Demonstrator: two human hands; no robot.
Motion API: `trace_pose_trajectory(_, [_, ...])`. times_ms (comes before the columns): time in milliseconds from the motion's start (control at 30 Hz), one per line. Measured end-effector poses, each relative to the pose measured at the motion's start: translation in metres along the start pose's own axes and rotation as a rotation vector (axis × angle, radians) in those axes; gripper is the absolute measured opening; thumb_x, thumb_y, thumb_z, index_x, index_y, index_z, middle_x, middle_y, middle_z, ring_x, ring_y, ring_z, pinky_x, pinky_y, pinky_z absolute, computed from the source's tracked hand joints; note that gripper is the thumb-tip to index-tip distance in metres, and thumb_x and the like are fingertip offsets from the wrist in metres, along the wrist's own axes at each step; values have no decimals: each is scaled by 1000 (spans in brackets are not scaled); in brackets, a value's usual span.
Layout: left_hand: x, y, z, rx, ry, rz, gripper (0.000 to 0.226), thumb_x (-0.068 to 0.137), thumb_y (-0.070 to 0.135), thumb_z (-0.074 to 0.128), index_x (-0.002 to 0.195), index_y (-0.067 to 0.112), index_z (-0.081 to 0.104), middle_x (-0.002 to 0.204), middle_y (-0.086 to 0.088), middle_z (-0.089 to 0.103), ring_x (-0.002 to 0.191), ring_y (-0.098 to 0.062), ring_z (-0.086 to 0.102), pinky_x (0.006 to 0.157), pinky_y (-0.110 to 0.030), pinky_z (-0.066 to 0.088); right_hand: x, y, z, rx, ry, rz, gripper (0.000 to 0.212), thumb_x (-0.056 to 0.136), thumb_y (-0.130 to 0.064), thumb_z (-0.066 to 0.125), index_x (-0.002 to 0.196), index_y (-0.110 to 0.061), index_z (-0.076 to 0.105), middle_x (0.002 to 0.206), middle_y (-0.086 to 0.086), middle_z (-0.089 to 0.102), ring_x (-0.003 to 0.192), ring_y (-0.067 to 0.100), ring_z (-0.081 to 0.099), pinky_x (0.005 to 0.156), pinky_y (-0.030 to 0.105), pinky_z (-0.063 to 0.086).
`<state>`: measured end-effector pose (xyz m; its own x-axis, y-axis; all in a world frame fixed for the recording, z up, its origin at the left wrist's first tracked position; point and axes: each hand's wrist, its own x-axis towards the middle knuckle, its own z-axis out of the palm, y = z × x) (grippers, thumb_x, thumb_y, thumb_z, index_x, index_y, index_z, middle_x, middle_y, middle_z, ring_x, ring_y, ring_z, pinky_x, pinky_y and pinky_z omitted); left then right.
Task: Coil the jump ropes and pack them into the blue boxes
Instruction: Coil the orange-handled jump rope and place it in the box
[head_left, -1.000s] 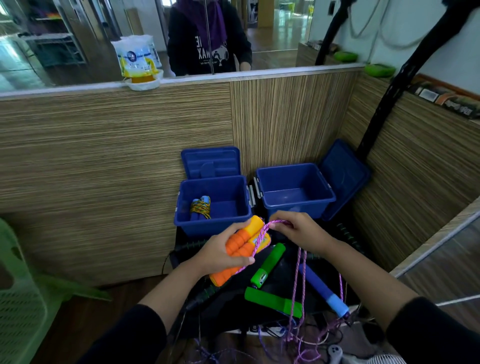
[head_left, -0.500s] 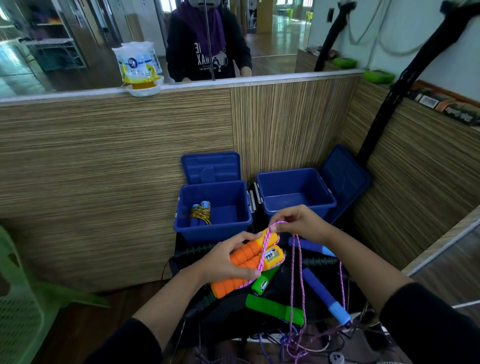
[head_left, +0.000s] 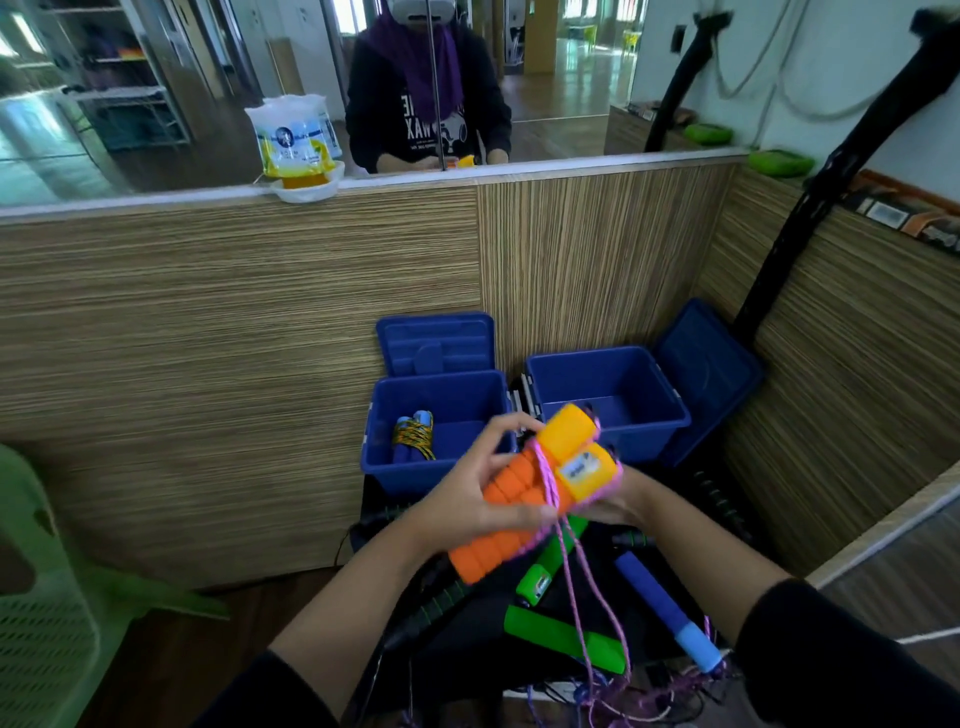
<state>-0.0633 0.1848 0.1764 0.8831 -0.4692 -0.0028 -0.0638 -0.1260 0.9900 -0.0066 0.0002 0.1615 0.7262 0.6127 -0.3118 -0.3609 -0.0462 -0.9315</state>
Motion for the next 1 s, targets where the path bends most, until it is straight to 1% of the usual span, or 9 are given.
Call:
trace_pose_trajectory(100, [8, 3, -26, -25, 228, 12, 70, 70, 12, 84, 123, 30, 43, 106, -16, 68, 85, -22, 70, 70, -34, 56, 7, 27, 10, 26, -17, -68, 20, 90, -31, 58, 77, -17, 64, 54, 3, 44, 46, 12, 38, 49, 23, 38])
trace_pose_trajectory(200, [6, -12, -56, 4, 442, -55, 63, 67, 14, 84, 115, 35, 48, 102, -16, 69, 75, -20, 71, 59, -33, 56, -5, 51, 8, -209, 72, -43, 28, 99, -25, 44, 101, -8, 67, 52, 2, 44, 43, 10, 42, 48, 20, 41])
trace_pose_trajectory(300, [0, -34, -71, 61, 538, -149, 60, 61, 33, 90, 107, 43, 52, 103, -14, 70, 78, -28, 72, 62, -44, 60, -17, 54, 2, -445, 92, -88, 20, 97, -24, 50, 91, -18, 68, 53, -5, 45, 48, 9, 45, 53, 25, 41])
trace_pose_trajectory(367, [-1, -49, -68, 86, 471, -223, 65, 49, 48, 90, 102, 46, 53, 104, -12, 69, 79, -26, 72, 65, -44, 60, -17, 42, -7, -664, 151, -165, 17, 92, -31, 56, 79, -31, 67, 57, -8, 54, 56, 4, 49, 59, 28, 41])
trace_pose_trajectory(433, [0, -60, -58, 99, 329, -274, 68, 43, 53, 91, 100, 48, 53, 104, -11, 69, 80, -23, 71, 68, -41, 60, -17, 23, -11, -743, 188, -228, 15, 86, -35, 57, 75, -32, 67, 69, -4, 63, 66, 5, 52, 66, 31, 43])
trace_pose_trajectory(633, [4, -41, -7, 54, -52, -231, 54, 71, 15, 85, 107, 38, 52, 113, -15, 67, 96, -25, 68, 89, -42, 55, -7, -22, -23, -659, 115, -247, 6, 89, -13, 63, 86, -8, 66, 75, -3, 61, 71, 6, 55, 71, 25, 44])
trace_pose_trajectory(733, [1, -26, -9, 0, -97, -218, 51, 75, 11, 81, 108, 40, 54, 118, -14, 67, 106, -31, 66, 94, -44, 52, -7, -30, -32, -420, 33, -176, 16, 87, -11, 64, 93, 3, 65, 82, 8, 63, 77, 14, 59, 74, 25, 48])
trace_pose_trajectory(867, [-5, -18, -12, -7, -120, -237, 57, 80, 1, 75, 125, 16, 43, 116, -15, 68, 101, -27, 67, 93, -43, 53, -2, -36, -35, -409, -15, -107, 19, 83, -15, 68, 93, 1, 69, 82, 9, 65, 74, 15, 58, 69, 24, 45])
trace_pose_trajectory(1000, [-7, -10, -11, -1, -121, -181, 62, 81, 2, 74, 129, 24, 40, 119, -16, 66, 104, -28, 66, 92, -44, 53, 1, -33, -32, -181, -44, -46, 20, 82, -17, 66, 92, 0, 68, 81, 9, 67, 76, 18, 61, 76, 27, 49])
